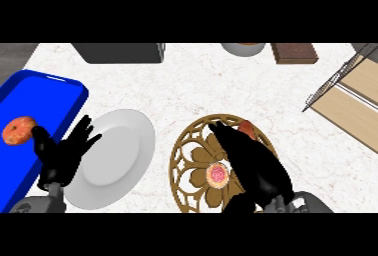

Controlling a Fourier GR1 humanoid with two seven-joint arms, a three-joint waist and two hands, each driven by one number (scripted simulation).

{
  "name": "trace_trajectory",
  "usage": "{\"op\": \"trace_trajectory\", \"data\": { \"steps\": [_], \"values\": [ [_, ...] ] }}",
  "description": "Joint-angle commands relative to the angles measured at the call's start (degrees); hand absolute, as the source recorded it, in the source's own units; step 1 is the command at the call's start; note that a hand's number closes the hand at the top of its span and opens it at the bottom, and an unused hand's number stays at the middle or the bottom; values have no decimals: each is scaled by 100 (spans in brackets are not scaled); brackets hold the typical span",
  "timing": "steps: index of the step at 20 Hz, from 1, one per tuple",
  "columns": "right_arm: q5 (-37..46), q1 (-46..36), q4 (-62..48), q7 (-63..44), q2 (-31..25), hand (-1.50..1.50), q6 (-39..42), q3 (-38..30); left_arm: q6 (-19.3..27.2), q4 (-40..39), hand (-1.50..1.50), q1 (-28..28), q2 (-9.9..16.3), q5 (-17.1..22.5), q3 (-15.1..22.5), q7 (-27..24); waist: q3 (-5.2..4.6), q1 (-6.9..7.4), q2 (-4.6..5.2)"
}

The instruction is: Pick the cupcake from the placemat and place it in the tiered shelf

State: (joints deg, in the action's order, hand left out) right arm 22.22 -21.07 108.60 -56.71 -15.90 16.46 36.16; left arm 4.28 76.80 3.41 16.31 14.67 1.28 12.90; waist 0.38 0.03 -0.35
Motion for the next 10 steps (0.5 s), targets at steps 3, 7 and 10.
{"op": "trace_trajectory", "data": {
  "steps": [3, 7, 10],
  "values": [
    [384, 159, -130, -178, 256, -150, 215, -78, -86, 7, 0, -229, -82, -79, -3, 182, -39, 8, 29],
    [981, 222, -720, 192, 389, -150, 40, 100, 33, 15, 0, 241, -62, -146, -102, 509, -38, 2, 36],
    [1384, 364, -1130, 414, 558, -150, -167, 280, -117, -216, 0, 32, -86, -239, -129, 149, -39, 9, 38]
  ]
}}
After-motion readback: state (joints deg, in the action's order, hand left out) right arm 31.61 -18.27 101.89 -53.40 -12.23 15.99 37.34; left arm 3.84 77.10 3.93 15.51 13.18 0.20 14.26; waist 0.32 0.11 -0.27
